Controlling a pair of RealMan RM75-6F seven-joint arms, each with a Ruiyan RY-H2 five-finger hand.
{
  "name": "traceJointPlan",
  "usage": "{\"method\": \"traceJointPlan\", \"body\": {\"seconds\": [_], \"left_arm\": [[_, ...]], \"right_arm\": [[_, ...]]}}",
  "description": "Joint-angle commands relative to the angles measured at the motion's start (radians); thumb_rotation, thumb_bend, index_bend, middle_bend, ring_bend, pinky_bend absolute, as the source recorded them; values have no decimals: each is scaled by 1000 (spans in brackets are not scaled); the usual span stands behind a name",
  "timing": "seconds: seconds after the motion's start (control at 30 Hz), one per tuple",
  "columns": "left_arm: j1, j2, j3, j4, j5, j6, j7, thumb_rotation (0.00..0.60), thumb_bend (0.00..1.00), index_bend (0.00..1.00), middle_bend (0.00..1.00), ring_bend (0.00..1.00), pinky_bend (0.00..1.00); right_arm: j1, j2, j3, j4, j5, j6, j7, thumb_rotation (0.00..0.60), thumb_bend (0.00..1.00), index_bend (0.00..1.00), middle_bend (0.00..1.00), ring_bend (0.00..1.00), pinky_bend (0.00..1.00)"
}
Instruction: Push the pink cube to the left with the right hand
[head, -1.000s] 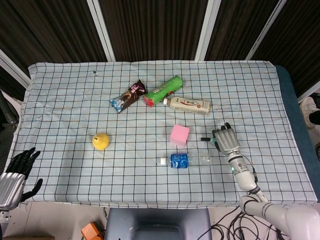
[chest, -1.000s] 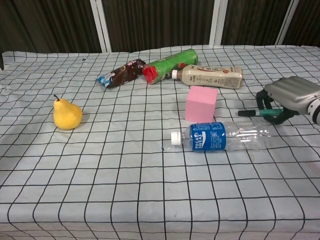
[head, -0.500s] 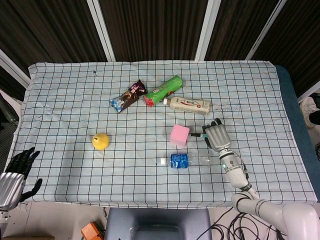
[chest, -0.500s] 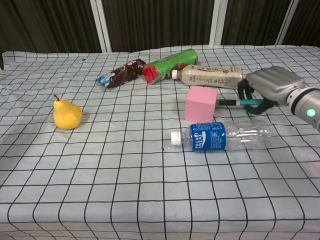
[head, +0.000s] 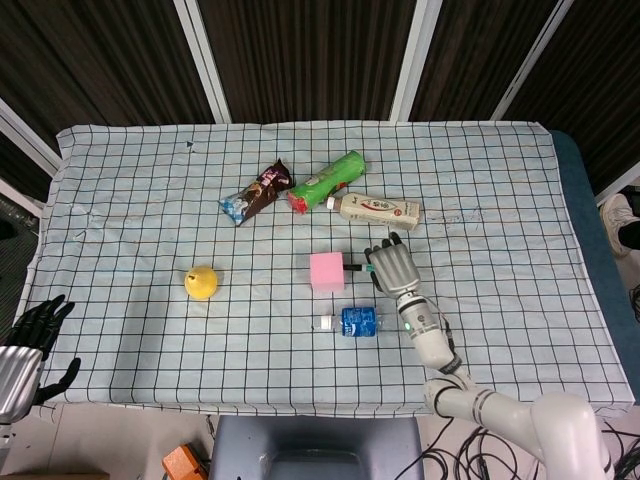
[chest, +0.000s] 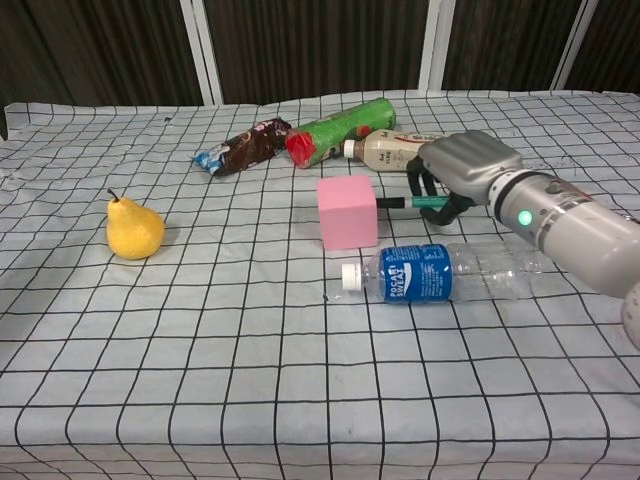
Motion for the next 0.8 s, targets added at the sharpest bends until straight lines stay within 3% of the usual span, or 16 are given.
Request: {"method": "traceJointPlan", "body": {"seconds": [0.03, 0.53, 0.7, 0.8], "left_arm": [[1, 1, 1, 1, 2, 1, -4, 600, 392, 0, 0, 0, 113], [2, 9, -3, 18, -4, 7, -42, 600, 392, 0, 0, 0, 112], [2, 8, -4, 22, -3, 9, -43, 600, 392, 0, 0, 0, 113], [3, 7, -3, 22, 0, 12, -41, 600, 392, 0, 0, 0, 112]], "right_arm": [[46, -45, 33, 18, 37, -21, -51, 600, 518, 976, 658, 414, 328], [207, -210, 107, 106, 116, -50, -171, 600, 518, 976, 658, 414, 328], [202, -203, 82, 97, 100, -30, -176, 600, 518, 977, 658, 414, 328], [154, -145, 42, 32, 72, 7, -172, 600, 518, 976, 658, 414, 328]]}}
